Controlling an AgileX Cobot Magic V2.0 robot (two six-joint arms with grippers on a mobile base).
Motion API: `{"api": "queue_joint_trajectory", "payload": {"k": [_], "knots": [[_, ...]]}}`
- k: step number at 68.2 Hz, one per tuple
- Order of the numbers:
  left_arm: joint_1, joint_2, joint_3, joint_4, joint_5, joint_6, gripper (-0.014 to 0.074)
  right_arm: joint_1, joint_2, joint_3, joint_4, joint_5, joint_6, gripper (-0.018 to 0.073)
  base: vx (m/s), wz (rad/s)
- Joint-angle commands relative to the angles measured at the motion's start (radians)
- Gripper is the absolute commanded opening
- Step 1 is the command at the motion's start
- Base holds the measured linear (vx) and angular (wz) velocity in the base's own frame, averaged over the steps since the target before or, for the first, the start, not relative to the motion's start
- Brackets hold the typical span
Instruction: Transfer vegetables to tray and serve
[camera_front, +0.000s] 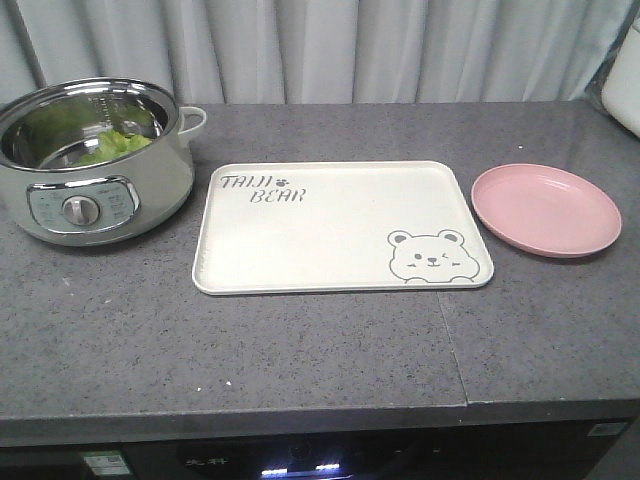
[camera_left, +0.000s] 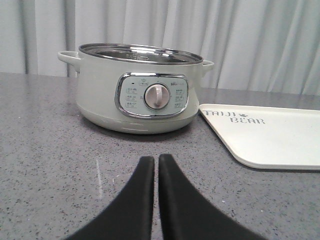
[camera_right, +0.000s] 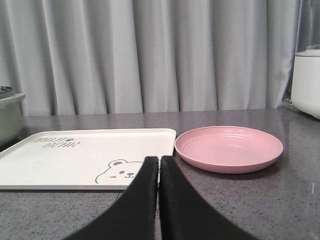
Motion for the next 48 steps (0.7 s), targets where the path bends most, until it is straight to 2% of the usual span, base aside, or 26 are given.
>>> {"api": "queue_joint_trajectory", "payload": {"k": [1,48], "knots": [[0.000,-0.015,0.022,-0.006,-0.070,-0.010,-0.0006,-0.006,-0.006,0.015,-0.009,-0.078,0.001,-0.0003,0.03,-0.03],[0.000,-0.015,0.022,-0.006,-0.070,-0.010,-0.0006,-0.006,-0.006,0.015,-0.009,-0.078,0.001,-0.0003,0.03,-0.02]]}}
